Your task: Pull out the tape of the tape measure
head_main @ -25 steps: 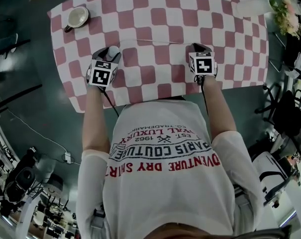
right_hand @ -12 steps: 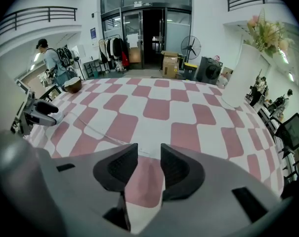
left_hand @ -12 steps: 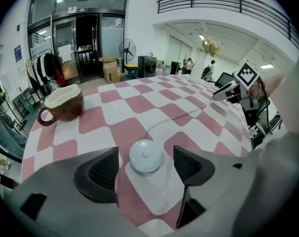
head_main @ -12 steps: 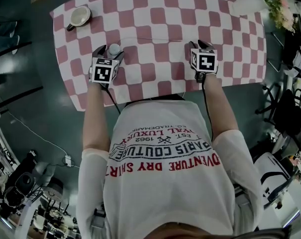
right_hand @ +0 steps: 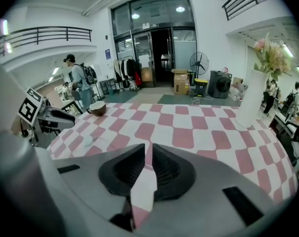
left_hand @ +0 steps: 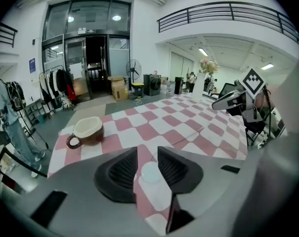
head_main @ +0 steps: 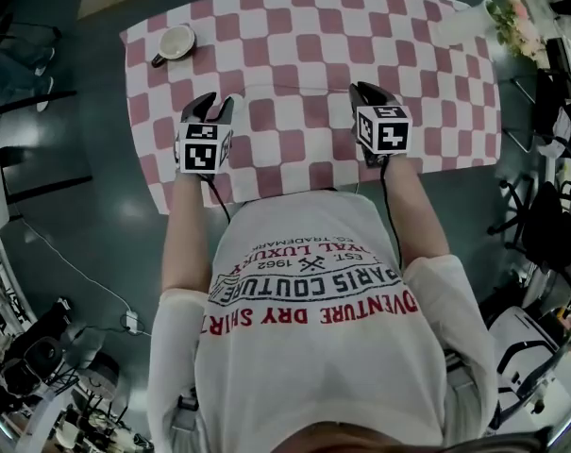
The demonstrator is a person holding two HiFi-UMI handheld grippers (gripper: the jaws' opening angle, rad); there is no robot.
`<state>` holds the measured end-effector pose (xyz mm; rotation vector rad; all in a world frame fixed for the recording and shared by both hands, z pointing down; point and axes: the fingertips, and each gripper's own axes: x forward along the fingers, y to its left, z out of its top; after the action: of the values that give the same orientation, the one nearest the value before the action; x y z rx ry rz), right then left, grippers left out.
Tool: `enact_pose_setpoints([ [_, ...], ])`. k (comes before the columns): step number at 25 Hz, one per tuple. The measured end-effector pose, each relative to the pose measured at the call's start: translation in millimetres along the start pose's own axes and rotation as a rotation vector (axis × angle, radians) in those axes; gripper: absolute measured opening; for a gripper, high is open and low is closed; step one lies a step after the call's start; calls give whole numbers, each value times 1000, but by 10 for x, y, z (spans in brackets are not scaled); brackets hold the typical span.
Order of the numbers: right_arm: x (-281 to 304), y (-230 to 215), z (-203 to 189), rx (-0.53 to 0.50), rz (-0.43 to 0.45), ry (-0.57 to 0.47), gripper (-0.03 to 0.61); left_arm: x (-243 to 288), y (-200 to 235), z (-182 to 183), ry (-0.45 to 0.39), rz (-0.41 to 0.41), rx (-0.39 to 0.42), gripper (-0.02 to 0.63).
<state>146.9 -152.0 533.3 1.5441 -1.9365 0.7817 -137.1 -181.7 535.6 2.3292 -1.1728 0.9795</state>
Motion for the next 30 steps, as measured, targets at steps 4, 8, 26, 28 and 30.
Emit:
enact_pose_setpoints([
  [4, -150, 290, 174, -46, 77, -53, 35, -255, 90, 199, -76, 58, 20, 29],
  [8, -328, 506, 478, -97, 123, -170, 29, -524, 109, 503, -184, 51, 58, 17],
  [26, -1214, 968, 1707, -280, 161, -654, 28, -1768, 19, 1809, -692, 19, 192, 17],
  [28, -1245, 1009, 1731, -297, 170, -661, 28, -1811, 46, 1826, -692, 20, 171, 17],
  [30, -1262, 1049, 1758, -312, 176, -665, 28, -1850, 76, 1846, -694, 22, 154, 15],
])
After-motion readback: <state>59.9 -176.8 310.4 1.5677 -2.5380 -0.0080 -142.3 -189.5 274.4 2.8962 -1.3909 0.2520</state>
